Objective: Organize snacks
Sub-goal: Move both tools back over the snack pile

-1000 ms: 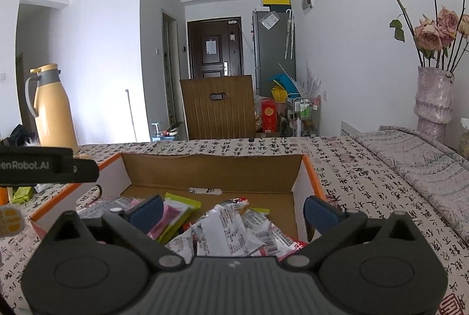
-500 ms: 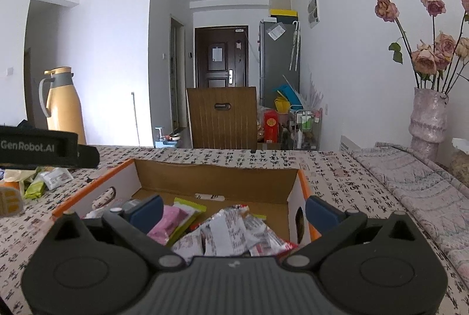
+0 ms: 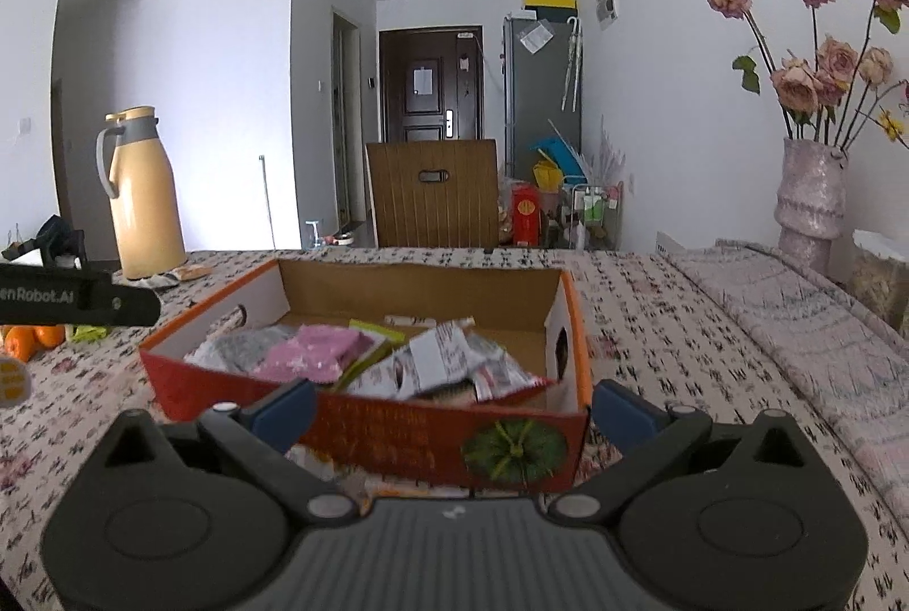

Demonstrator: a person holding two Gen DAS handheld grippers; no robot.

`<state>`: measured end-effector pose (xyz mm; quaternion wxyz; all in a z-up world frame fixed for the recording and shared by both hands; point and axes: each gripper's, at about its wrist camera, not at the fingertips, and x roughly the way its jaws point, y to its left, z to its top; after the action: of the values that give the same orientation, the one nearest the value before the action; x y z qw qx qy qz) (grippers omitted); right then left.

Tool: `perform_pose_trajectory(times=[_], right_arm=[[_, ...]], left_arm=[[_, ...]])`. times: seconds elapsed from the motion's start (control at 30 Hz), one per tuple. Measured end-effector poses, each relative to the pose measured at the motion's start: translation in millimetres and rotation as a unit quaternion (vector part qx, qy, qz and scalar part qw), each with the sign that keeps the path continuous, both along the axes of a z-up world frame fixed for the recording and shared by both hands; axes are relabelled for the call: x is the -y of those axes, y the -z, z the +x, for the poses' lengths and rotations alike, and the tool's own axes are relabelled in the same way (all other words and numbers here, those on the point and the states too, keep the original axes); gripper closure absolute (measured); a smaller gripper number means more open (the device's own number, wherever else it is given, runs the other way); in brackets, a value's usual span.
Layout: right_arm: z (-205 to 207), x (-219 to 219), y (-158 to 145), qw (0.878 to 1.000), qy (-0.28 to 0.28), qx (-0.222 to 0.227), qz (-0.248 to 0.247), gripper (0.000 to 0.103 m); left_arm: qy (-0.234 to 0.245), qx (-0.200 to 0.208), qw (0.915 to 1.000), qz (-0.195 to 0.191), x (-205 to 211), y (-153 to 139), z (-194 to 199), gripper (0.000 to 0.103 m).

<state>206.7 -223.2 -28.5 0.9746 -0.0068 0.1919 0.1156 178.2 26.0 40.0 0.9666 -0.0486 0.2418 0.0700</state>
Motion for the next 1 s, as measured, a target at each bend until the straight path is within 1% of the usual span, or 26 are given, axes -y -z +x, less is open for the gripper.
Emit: perform_pose_trajectory(times=[0.23, 0.43, 0.57, 0.7, 0.77, 0.83, 1.0], right_arm=[[-14, 11, 13, 1.0, 0.004, -0.02, -0.003, 0.0], [-21, 18, 29, 0.999, 0.009, -0.042, 0.001, 0.0], [-24, 22, 37, 0.998, 0.012, -0.054, -0.002, 0.0], [-22, 26, 42, 0.998, 0.02, -0.061, -0.002, 0.0], [-20, 28, 43, 0.998, 0.024, -0.063, -0.004, 0.0], [-19, 29, 43, 0.998, 0.028, -0.064, -0.004, 0.0], [-17, 29, 45, 0.997, 0.032, -0.067, -0.013, 0.0]], left_arm=[[0.004, -0.027, 0.9996, -0.005, -9, 24, -12, 0.0], [0.01, -0.034, 0.9993, -0.015, -15, 44, -17, 0.0], [0.014, -0.03, 0.9993, -0.019, -17, 51, -18, 0.0], [0.013, -0.039, 0.999, -0.017, -17, 64, -15, 0.0], [0.012, -0.045, 0.9987, -0.021, -19, 66, -13, 0.0], [0.014, -0.042, 0.9986, -0.03, -21, 66, -14, 0.0], [0.014, -0.043, 0.9985, -0.032, -22, 67, -14, 0.0]])
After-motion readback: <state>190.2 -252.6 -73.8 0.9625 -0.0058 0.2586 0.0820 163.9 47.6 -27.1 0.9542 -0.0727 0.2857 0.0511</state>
